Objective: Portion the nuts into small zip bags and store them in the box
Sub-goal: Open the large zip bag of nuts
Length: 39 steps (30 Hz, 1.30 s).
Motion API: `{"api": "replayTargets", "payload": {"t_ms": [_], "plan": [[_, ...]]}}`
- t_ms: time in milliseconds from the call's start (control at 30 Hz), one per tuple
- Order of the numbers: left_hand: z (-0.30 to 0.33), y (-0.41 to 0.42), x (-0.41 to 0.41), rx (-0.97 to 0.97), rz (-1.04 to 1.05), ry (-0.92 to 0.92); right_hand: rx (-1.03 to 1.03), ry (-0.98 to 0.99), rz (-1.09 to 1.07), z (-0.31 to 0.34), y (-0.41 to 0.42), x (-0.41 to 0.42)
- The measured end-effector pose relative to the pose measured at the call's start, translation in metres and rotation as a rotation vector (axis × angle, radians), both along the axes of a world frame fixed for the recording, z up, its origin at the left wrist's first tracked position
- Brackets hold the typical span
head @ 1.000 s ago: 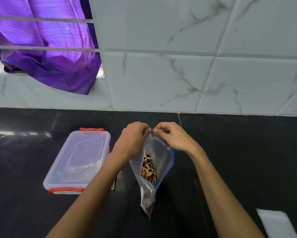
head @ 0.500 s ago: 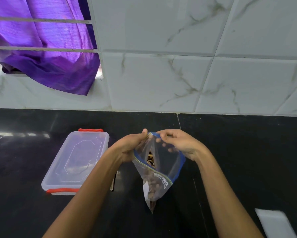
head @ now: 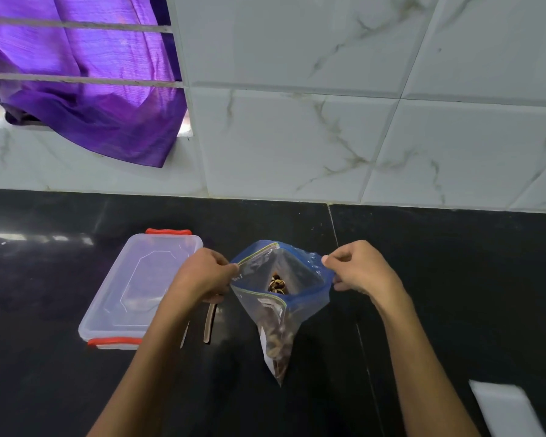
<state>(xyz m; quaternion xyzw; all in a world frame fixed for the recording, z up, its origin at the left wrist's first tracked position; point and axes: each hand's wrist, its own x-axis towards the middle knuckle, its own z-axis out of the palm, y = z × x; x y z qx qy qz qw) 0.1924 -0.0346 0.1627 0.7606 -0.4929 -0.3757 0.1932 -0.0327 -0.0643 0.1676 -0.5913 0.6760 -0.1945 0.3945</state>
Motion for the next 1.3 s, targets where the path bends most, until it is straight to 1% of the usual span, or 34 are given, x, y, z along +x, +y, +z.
{"api": "replayTargets", "payload": {"t_ms": [33,67,167,233,267,333,400,433,467,533,600,700,733,767,867,900,1000,1067,1133,1167,1200,1300], "plan": [[0.001,0.002,-0.002,-0.02,0.006,0.056,0.011,-0.011,0.002,0.0,0.0,0.0],[0.001,0.003,-0.003,-0.037,0.007,0.152,0.025,-0.054,0.006,0.001,-0.001,0.0],[0.003,0.008,-0.008,-0.032,0.022,0.59,0.025,-0.262,0.004,-0.002,0.0,0.0],[-0.001,0.01,-0.01,-0.014,0.056,0.822,0.07,-0.522,-0.038,-0.007,-0.001,-0.002],[-0.004,0.011,-0.011,0.01,0.075,0.941,0.138,-0.682,-0.065,-0.01,-0.001,-0.003],[-0.012,0.013,-0.012,0.09,0.108,1.179,0.338,-1.028,-0.129,-0.015,-0.001,-0.005],[-0.019,0.014,-0.013,0.18,0.156,1.325,0.532,-1.281,-0.129,-0.023,0.0,-0.005],[-0.022,0.015,-0.014,0.214,0.16,1.339,0.578,-1.321,-0.103,-0.03,0.001,-0.005],[-0.025,0.015,-0.015,0.236,0.147,1.315,0.598,-1.294,-0.076,-0.035,0.004,-0.004],[-0.026,0.015,-0.019,0.235,0.124,1.188,0.549,-1.117,-0.059,-0.04,0.007,-0.001],[-0.021,0.014,-0.024,0.155,0.163,0.987,0.438,-0.882,-0.07,-0.035,0.007,0.005],[-0.012,0.007,-0.031,0.033,0.177,0.646,0.228,-0.427,-0.013,-0.02,0.003,0.013],[-0.01,0.003,-0.032,-0.001,0.16,0.554,0.152,-0.308,-0.002,-0.017,0.001,0.016],[-0.011,-0.002,-0.031,-0.052,0.147,0.47,0.074,-0.231,-0.002,-0.017,-0.003,0.018],[-0.017,-0.016,-0.029,-0.208,0.066,0.278,-0.092,-0.163,-0.019,-0.017,-0.016,0.027],[-0.019,-0.02,-0.029,-0.236,0.034,0.233,-0.109,-0.133,0.006,-0.016,-0.02,0.03],[-0.025,-0.031,-0.026,-0.283,-0.019,0.122,-0.157,0.043,0.096,-0.016,-0.034,0.034],[-0.026,-0.035,-0.025,-0.303,-0.057,0.084,-0.184,0.094,0.125,-0.012,-0.037,0.032],[-0.023,-0.034,-0.024,-0.284,-0.076,0.119,-0.152,0.067,0.145,-0.008,-0.039,0.027],[-0.022,-0.034,-0.024,-0.238,-0.058,0.214,-0.111,0.015,0.152,-0.007,-0.039,0.024],[-0.02,-0.035,-0.023,-0.157,-0.01,0.385,-0.053,-0.086,0.154,-0.005,-0.039,0.02],[-0.018,-0.034,-0.016,0.212,0.189,1.085,0.233,-0.549,0.081,-0.006,-0.037,0.009]]}}
